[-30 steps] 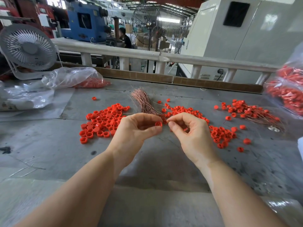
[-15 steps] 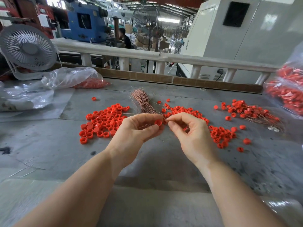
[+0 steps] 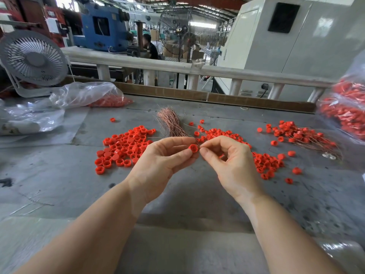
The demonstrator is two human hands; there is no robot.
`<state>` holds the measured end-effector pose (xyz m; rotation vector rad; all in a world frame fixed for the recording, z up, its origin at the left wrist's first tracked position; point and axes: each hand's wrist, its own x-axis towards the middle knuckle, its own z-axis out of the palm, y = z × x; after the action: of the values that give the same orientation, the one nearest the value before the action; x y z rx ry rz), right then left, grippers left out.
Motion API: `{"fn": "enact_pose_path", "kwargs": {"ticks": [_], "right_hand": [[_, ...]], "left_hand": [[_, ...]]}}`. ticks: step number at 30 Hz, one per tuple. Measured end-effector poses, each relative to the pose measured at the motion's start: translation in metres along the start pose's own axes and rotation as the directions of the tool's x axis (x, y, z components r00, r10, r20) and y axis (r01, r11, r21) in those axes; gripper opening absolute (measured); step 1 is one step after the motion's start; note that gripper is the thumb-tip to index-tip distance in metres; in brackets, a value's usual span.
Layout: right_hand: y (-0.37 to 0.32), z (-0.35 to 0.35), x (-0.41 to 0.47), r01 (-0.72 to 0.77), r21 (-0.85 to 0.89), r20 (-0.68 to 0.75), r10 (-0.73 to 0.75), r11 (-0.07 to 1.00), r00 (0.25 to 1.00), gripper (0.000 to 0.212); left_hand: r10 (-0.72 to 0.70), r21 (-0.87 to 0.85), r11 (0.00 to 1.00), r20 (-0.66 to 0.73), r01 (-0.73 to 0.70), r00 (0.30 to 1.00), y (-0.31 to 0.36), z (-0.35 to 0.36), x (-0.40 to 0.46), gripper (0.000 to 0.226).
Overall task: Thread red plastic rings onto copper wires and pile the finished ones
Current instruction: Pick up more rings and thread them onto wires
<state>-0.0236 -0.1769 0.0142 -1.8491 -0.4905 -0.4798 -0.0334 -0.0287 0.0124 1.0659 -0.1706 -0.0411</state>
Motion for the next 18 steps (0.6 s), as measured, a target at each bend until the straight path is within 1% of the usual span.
{"fn": "enact_pose_path", "kwargs": {"ticks": [8, 18], "right_hand": [[-0.0017, -0.0003, -0.0010, -0.017, -0.009, 0.020, 0.017, 1.000, 1.000, 0.023], [-0.0029, -0.0005, -0.0014, 0.005, -0.016, 0.028, -0.005, 1.000, 1.000, 0.024]], "left_hand": [[-0.034, -0.022, 0.999, -0.027, 0.034, 0.999, 0.0010, -0.0002, 0.0001, 0.023], [-0.061, 0.004, 0.998, -0.033, 0.061, 0.998, 0.0024, -0.0022, -0.0010, 0.024]]}}
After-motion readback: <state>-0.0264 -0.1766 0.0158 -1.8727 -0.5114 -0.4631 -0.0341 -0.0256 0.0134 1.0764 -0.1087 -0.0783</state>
